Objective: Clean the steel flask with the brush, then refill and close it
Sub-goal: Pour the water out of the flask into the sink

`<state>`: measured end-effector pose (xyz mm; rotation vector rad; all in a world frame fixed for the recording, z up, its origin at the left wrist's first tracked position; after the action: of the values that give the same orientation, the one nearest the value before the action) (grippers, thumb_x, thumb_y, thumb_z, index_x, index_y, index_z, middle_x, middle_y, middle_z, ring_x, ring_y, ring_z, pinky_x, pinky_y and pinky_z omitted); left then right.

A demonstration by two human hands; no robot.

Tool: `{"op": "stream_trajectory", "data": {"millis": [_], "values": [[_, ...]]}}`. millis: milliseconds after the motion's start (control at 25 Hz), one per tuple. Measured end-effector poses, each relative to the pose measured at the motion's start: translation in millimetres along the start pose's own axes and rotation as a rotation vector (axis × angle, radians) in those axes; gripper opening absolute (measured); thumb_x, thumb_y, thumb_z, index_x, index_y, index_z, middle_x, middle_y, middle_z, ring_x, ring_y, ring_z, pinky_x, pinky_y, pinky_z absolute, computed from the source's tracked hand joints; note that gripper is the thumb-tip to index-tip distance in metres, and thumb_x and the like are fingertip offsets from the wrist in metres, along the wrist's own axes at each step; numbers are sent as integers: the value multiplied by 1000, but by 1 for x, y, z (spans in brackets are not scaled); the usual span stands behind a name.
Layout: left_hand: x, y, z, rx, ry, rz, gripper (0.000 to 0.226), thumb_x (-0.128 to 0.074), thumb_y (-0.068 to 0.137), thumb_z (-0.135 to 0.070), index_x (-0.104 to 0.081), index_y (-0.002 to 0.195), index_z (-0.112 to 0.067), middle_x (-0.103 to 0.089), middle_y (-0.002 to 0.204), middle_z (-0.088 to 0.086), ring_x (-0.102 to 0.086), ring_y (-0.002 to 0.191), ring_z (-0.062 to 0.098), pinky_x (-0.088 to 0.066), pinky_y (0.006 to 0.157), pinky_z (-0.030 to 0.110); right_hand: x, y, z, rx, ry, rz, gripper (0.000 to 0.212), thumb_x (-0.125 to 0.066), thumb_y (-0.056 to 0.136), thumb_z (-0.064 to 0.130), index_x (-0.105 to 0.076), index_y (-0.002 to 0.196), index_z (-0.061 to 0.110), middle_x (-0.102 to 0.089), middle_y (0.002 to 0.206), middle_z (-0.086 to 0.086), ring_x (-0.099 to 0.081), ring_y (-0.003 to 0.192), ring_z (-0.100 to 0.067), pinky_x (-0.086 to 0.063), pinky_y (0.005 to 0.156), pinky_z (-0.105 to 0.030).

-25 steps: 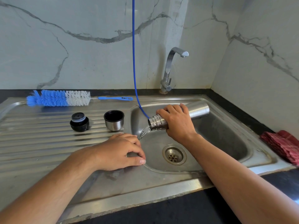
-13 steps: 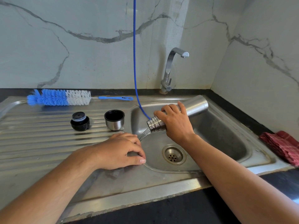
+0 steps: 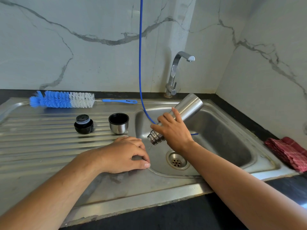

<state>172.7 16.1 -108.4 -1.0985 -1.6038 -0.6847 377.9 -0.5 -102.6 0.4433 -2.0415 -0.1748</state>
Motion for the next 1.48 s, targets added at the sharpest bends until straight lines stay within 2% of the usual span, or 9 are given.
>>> {"op": "stream_trajectory", "data": {"millis": [80, 240, 320, 600, 760, 1080, 1160, 1280, 1480], "values": [[0, 0, 0, 2, -5, 1, 68, -26, 75, -85, -68, 115, -50, -55, 119, -23, -35, 139, 1, -19, 120, 36, 3, -1, -5, -64, 8, -48, 62, -77, 76, 11, -57, 131, 31, -56, 127, -7, -49, 126, -33, -10, 123, -61], [-1, 0, 1, -4, -6, -4, 67, -27, 75, -85, -68, 115, -51, -55, 118, -24, -36, 138, 1, -19, 121, 38, 3, -3, -1, -27, 10, -1, 63, -78, 79, 15, -55, 136, 33, -54, 131, -7, -44, 133, -33, -3, 123, -62], [0, -1, 0, 4, -8, 1, 68, -27, 74, -85, -69, 115, -50, -55, 118, -23, -36, 139, 1, -19, 121, 37, 6, -1, -4, -82, 14, -40, 62, -79, 77, 13, -58, 132, 33, -56, 128, -7, -46, 131, -32, 0, 122, -63], [-1, -1, 0, 11, -8, 6, 69, -26, 74, -85, -69, 115, -50, -55, 119, -23, -36, 138, 2, -20, 120, 35, 7, -2, -6, -112, 33, -22, 62, -77, 78, 12, -57, 132, 33, -54, 130, -6, -43, 133, -32, 7, 120, -64], [0, -1, -1, 2, -7, 7, 69, -26, 74, -85, -69, 115, -50, -55, 119, -23, -36, 138, 1, -21, 119, 35, 4, -3, -10, -156, 46, -33, 65, -81, 74, 12, -59, 132, 33, -56, 128, -7, -46, 130, -33, 1, 120, -66], [1, -1, 0, 6, -15, 13, 70, -26, 73, -85, -69, 116, -49, -55, 120, -22, -36, 139, 2, -19, 118, 32, 3, -3, -9, -123, 45, -26, 65, -79, 77, 14, -56, 135, 34, -55, 131, -7, -45, 132, -32, -2, 121, -68], [0, -1, 0, 0, -17, 10, 69, -27, 74, -85, -69, 115, -50, -56, 119, -22, -37, 138, 2, -19, 119, 33, 4, -4, -13, -170, 39, -40, 66, -79, 76, 12, -57, 134, 33, -55, 130, -7, -45, 132, -33, -3, 121, -68], [0, -1, 1, 1, -15, 8, 68, -27, 74, -85, -69, 114, -51, -55, 117, -23, -37, 137, 1, -20, 120, 36, 3, -3, -9, -115, 75, -10, 69, -82, 73, 14, -58, 135, 34, -56, 129, -6, -47, 130, -31, -5, 121, -67], [0, -1, 3, -5, -22, 11, 65, -28, 75, -85, -68, 115, -51, -55, 119, -24, -35, 140, 1, -18, 120, 35, 8, -4, -21, -279, 194, -47, 72, -83, 70, 16, -57, 134, 37, -58, 126, 2, -51, 126, -26, -14, 118, -64]]}}
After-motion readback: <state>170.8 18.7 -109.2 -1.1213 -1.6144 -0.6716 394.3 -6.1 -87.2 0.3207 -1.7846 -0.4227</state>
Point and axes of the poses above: each hand's wrist, its own y-axis towards the middle knuckle, its own x-axis out of the back of the hand, z = x × y, the point moved 3 cm from there along y, towards the middle knuckle
